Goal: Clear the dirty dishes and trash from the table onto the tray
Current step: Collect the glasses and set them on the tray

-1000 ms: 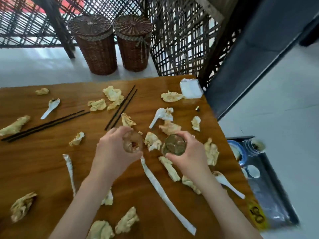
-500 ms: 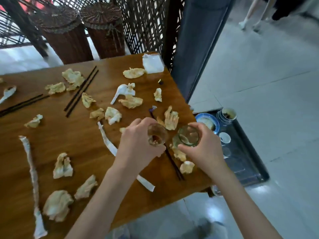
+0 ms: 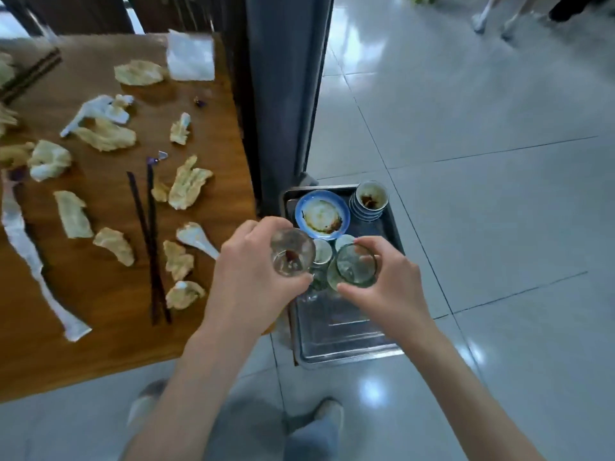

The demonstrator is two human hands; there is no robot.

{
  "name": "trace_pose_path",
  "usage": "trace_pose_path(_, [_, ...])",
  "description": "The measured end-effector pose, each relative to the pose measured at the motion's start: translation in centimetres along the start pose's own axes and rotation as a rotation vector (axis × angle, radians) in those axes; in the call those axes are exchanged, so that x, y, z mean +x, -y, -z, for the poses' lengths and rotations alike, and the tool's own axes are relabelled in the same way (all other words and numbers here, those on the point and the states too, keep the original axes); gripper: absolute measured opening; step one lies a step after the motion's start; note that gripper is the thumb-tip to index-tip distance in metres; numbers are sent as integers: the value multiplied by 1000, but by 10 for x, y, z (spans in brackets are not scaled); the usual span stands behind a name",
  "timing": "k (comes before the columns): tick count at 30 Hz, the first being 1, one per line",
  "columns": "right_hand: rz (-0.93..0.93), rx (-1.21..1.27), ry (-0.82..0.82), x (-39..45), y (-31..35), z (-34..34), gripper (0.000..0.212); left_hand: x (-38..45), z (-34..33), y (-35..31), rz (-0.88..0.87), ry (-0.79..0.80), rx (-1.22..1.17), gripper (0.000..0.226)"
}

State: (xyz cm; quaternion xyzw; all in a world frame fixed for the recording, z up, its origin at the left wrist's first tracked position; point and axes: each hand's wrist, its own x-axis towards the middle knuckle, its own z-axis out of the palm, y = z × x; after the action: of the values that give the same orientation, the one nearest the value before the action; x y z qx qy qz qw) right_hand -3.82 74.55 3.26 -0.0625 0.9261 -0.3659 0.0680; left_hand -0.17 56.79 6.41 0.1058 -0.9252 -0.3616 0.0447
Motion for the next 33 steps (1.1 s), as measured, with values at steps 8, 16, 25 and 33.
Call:
trace_pose_path(8, [-16, -14, 42, 6, -81, 7, 58, -11, -87, -31, 0, 15, -55, 60])
trace_pose_path(16, [-61, 11, 16, -8, -122, -30, 54, -33, -141, 13, 13, 107, -35, 61])
trace_pose_path(25, [-92, 24, -20, -9, -193, -107, 57, -39, -234, 93, 146, 83, -55, 64])
trace_pose_path(33, [-132, 19, -47, 4, -256, -168, 59, -36, -308, 131, 237, -16, -101, 75])
